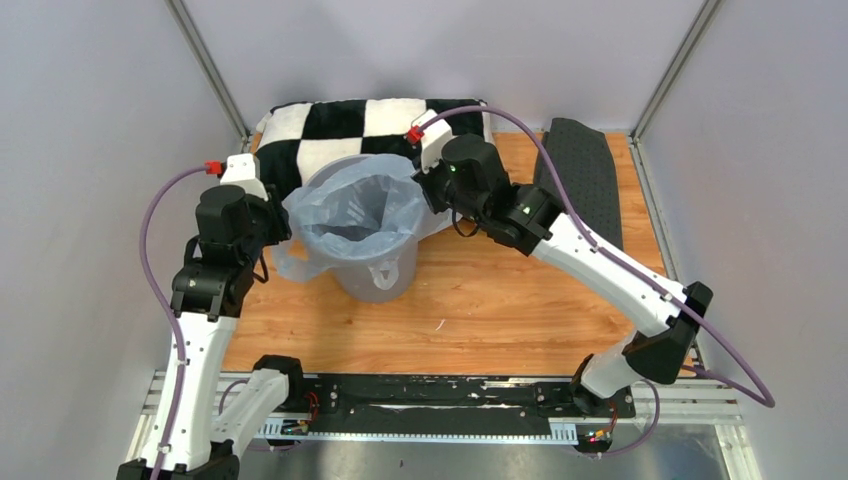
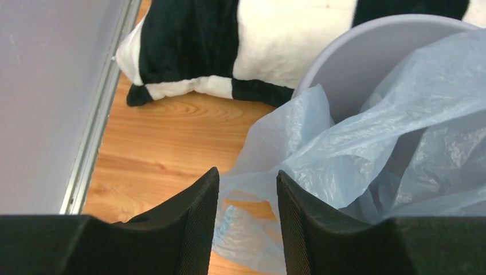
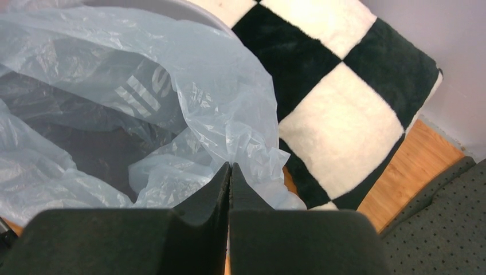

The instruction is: Put the trash bags into the trash bin

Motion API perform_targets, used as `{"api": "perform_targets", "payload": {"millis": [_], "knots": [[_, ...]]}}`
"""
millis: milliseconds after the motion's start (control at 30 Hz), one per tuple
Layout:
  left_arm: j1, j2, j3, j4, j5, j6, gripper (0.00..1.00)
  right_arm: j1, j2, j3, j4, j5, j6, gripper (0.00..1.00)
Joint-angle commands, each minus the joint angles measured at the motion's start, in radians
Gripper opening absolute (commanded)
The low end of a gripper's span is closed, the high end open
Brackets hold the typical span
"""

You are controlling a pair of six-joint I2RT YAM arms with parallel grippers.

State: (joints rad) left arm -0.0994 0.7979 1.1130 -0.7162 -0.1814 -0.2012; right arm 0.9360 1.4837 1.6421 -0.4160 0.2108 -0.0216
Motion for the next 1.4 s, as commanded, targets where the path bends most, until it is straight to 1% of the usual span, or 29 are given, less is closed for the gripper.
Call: {"api": "perform_targets", "payload": {"millis": [0, 167, 300, 500, 600, 767, 900, 1167, 1367], "knots": [[0.007, 0.006, 0.013, 0.036, 0.123, 0.101, 0.46, 0.008, 0.032, 0.084, -0.009, 0.032, -0.016, 0.00], [0.007, 0.033, 0.067, 0.060, 0.225, 0.142, 0.49, 0.007, 0.064, 0.130, -0.009, 0.036, -0.020, 0.00], [0.004, 0.101, 0.110, 0.059, 0.321, 0.145, 0.50, 0.007, 0.079, 0.146, -0.009, 0.043, -0.024, 0.00], [-0.007, 0.166, 0.148, 0.054, 0.365, 0.148, 0.50, 0.006, 0.101, 0.172, -0.008, 0.063, -0.034, 0.00], [-0.016, 0.170, 0.152, 0.046, 0.386, 0.150, 0.53, 0.005, 0.113, 0.189, -0.011, 0.067, -0.041, 0.00], [-0.031, 0.169, 0.142, 0.028, 0.331, 0.168, 0.56, 0.001, 0.127, 0.207, -0.012, 0.077, -0.050, 0.00], [-0.039, 0.164, 0.121, 0.026, 0.291, 0.178, 0.56, -0.003, 0.128, 0.215, -0.012, 0.079, -0.049, 0.00], [-0.049, 0.170, 0.107, 0.028, 0.287, 0.175, 0.48, -0.012, 0.141, 0.234, -0.010, 0.092, -0.052, 0.00], [-0.057, 0.170, 0.102, 0.028, 0.284, 0.179, 0.47, -0.019, 0.159, 0.245, -0.009, 0.095, -0.054, 0.00]]}}
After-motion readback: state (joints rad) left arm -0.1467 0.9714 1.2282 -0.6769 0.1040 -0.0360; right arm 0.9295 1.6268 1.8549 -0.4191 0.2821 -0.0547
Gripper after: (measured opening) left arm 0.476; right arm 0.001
